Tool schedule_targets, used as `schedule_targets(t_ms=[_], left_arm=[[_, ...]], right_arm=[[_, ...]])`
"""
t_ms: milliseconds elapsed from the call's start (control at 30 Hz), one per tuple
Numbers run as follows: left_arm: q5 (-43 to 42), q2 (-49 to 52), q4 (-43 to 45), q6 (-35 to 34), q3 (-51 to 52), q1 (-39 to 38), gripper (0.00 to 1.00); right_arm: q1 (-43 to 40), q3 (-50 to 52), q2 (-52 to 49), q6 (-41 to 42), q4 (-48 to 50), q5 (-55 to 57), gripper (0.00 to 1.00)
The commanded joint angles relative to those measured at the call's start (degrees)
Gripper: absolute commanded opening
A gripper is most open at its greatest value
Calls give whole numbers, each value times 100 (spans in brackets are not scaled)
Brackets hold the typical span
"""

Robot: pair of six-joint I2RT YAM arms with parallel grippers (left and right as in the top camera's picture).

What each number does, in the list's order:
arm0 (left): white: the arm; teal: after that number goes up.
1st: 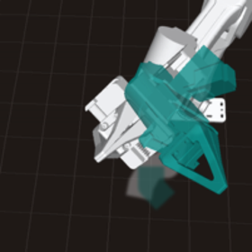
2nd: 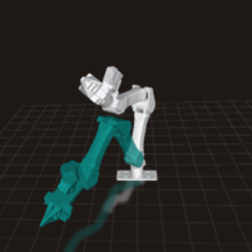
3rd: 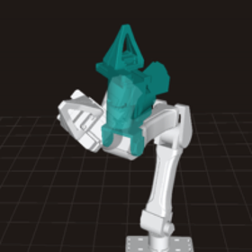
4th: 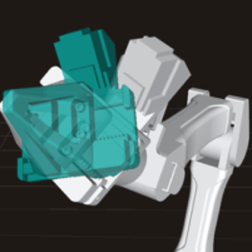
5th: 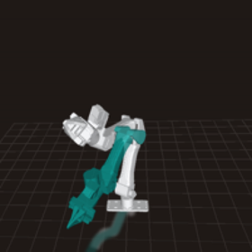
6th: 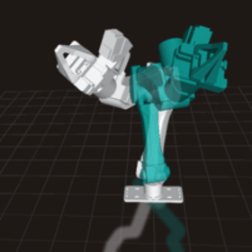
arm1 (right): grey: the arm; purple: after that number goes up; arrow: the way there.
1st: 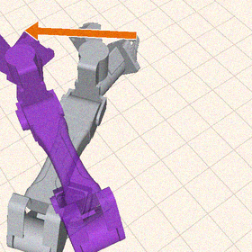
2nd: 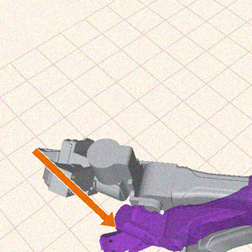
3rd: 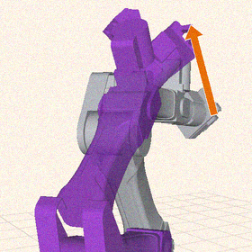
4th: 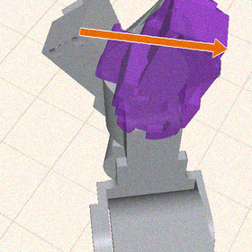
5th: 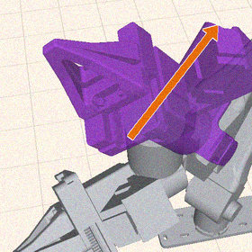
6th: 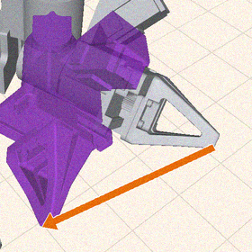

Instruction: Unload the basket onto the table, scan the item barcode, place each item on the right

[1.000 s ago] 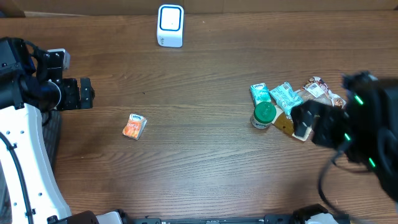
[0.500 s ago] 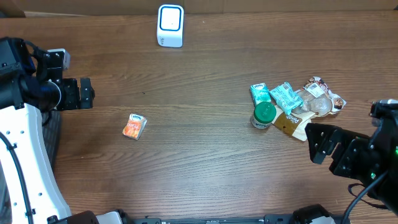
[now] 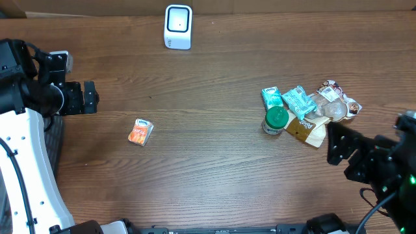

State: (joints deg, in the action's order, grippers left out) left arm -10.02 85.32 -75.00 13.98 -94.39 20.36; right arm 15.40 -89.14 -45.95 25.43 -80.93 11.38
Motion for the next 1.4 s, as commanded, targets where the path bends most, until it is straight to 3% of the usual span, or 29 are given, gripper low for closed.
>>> schedule_targets(t_ms=[0, 333, 467, 800, 1067, 1367], left_arm=[[7, 17, 24, 144, -59, 24, 100], [7, 17, 24, 146, -59, 24, 100], [7, 17, 24, 144, -59, 24, 100], [7, 17, 24, 146, -59, 22, 100], [7, 17, 24, 146, -59, 22, 100], [7, 17, 24, 146, -59, 22, 100]], right_arm=[[-109, 778, 592, -22, 741, 741, 100], [-273, 3676, 2308, -20, 3342, 1307, 100], [-354, 5241, 3086, -17, 5108, 1305, 100], [-352, 7523, 4116, 9, 8347, 1300, 100], [-352, 8415, 4548, 9, 9394, 1099, 100], [-343, 8867, 4579, 7, 9138, 415, 100]])
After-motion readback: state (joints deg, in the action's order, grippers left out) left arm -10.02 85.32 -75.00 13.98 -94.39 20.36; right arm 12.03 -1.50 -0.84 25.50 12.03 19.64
